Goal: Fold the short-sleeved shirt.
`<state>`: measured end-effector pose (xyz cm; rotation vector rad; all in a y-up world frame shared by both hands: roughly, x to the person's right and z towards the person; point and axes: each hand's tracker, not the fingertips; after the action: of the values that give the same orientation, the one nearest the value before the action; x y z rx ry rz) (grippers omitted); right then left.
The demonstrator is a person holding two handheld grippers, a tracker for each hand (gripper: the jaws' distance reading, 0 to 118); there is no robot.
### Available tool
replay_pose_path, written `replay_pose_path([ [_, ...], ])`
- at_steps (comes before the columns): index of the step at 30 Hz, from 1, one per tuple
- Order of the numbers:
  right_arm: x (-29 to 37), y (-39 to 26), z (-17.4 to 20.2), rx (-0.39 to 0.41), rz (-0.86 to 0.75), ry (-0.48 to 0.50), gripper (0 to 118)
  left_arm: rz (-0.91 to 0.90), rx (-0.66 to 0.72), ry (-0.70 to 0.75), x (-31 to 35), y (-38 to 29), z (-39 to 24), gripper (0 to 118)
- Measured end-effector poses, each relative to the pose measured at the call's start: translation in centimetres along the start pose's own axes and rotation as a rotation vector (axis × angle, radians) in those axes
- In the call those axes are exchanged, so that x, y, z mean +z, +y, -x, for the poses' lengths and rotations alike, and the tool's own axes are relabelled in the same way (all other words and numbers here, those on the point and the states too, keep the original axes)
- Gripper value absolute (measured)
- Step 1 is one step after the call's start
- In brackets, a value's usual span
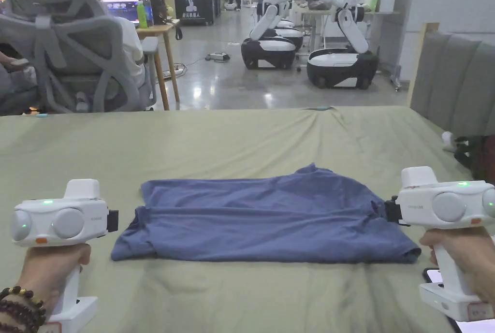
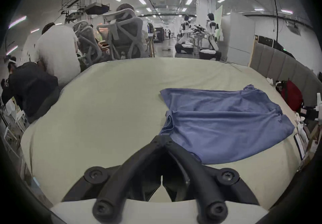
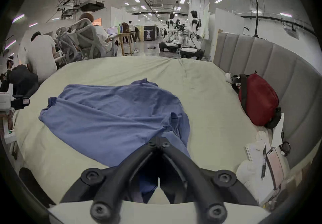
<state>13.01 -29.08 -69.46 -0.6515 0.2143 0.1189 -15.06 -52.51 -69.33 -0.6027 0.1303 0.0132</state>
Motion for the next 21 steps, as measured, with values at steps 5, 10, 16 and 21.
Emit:
replay_pose_path([
  [5,-0.6,-0.1,-0.1,-0.001,0.000,0.001,0,0.018,-0.002,-0.022,-1.0,-0.4,-0.8,75],
  [10,-1.6,-0.6,0.4,0.011,0.007,0.007,0,0.089,0.055,-0.033,-4.7,-0.7,-1.3,96],
  [16,-2.8,-1.5,0.5,0.014,0.037,0.011,0,0.206,0.013,-0.024,-7.5,-5.6,-0.7,69],
  [21,-4.6,-1.6,0.2,0.029,0.067,0.001,0,0.151,0.033,-0.128,-4.6,-3.7,-2.9,3],
])
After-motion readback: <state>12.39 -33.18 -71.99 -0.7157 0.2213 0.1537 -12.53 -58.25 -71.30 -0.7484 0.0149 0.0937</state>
